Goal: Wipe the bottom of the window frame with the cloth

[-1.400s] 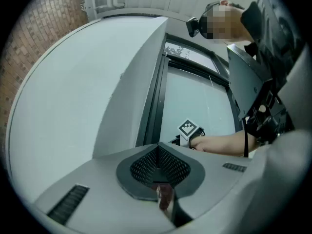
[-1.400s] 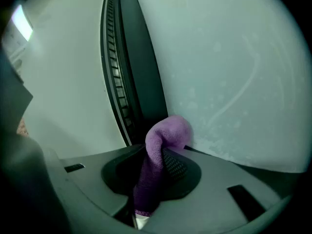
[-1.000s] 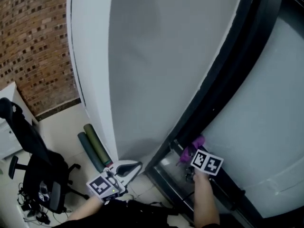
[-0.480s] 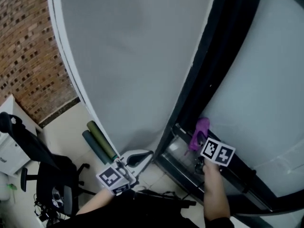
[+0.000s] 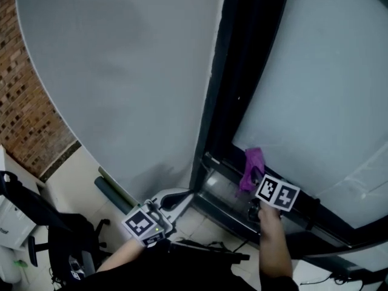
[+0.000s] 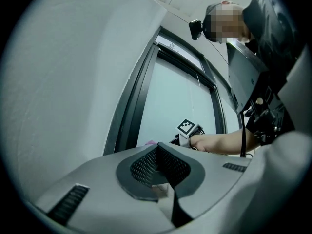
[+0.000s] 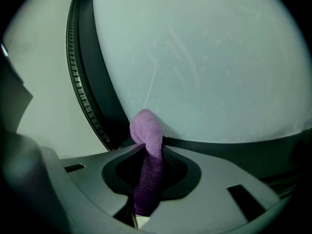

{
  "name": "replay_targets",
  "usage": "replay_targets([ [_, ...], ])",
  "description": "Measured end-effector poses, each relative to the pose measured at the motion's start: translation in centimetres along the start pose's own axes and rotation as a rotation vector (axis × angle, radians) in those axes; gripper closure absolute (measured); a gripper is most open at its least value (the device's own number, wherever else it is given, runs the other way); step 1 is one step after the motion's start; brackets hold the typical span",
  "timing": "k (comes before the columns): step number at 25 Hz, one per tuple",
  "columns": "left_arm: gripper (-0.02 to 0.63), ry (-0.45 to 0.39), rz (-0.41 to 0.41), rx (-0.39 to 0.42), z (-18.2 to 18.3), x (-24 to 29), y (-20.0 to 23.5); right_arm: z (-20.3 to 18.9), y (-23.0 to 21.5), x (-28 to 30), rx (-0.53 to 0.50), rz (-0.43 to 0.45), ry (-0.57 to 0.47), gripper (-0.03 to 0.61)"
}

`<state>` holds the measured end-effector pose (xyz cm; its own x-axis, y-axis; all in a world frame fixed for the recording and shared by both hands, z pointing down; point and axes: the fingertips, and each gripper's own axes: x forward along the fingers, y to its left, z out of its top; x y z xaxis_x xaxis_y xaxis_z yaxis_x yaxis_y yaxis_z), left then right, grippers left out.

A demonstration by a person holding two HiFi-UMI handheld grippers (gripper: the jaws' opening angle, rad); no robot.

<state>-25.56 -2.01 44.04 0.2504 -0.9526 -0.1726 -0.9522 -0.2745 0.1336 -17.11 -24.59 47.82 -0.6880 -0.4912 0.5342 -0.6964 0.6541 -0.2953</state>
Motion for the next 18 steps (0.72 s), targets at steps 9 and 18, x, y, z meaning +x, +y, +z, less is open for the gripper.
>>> replay_targets([
  [9,0.611,0.023,-0.095,-0.029,-0.4,2.0,-1.4,-0.6,-3.4,-2.6,0.06,-0.072,-0.042,0.494],
  [18,0.611,0.037,-0.179,-0.024,-1.2,3.3,-2.1,-1.2,-6.3,-5.1,0.12,-0.156,-0.095,0.494],
])
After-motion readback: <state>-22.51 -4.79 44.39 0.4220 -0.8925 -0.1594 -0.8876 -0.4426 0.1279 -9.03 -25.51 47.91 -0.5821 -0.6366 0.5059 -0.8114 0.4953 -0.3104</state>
